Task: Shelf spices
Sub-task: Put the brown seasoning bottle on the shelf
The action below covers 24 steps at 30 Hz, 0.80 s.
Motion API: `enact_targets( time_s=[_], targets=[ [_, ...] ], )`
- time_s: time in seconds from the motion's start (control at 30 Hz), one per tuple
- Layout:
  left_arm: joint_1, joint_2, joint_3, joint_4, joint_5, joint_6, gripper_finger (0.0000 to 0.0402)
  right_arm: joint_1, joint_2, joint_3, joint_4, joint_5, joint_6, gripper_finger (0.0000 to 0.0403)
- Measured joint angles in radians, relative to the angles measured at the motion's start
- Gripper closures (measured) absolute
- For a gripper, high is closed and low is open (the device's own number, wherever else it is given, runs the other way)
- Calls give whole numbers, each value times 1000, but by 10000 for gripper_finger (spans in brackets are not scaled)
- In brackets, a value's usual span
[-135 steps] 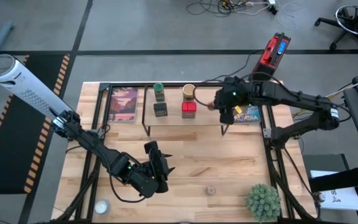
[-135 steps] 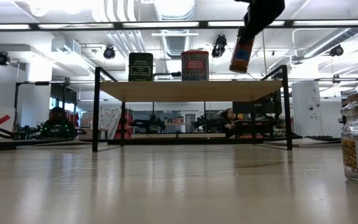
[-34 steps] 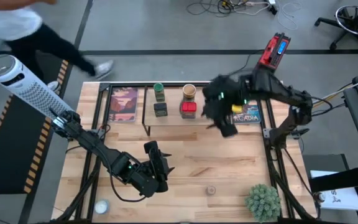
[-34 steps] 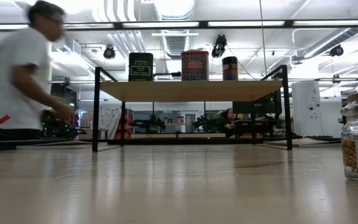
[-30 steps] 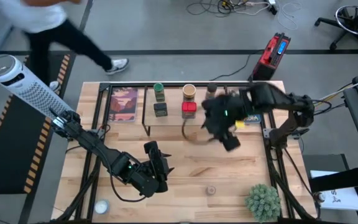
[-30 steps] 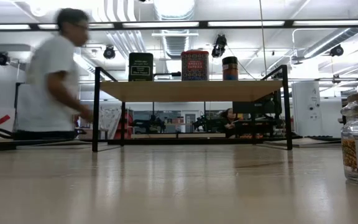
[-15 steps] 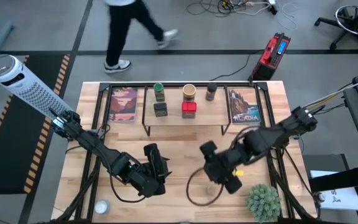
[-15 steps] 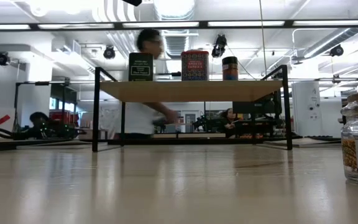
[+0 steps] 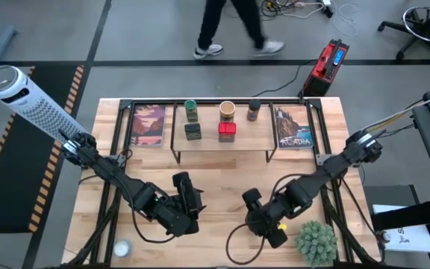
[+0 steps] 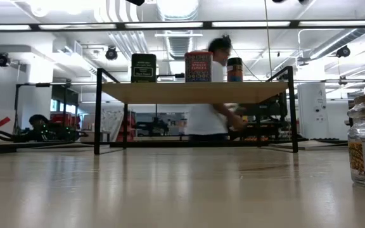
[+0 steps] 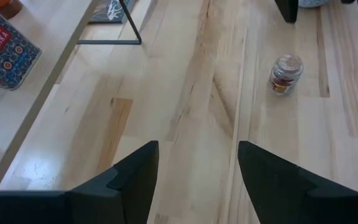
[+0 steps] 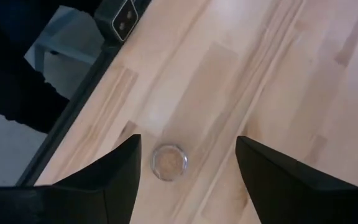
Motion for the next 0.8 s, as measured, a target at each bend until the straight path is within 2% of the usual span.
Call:
enact_targets(
  time_s=[0.33,0.8],
  targets=[
    [1,-2,0,2,-2,0,185,55,131,-12,-8,-2,-50,147],
    [1,-2,0,-2,-9,-6,195,98,238,42,-81,10,-311,164]
  ],
)
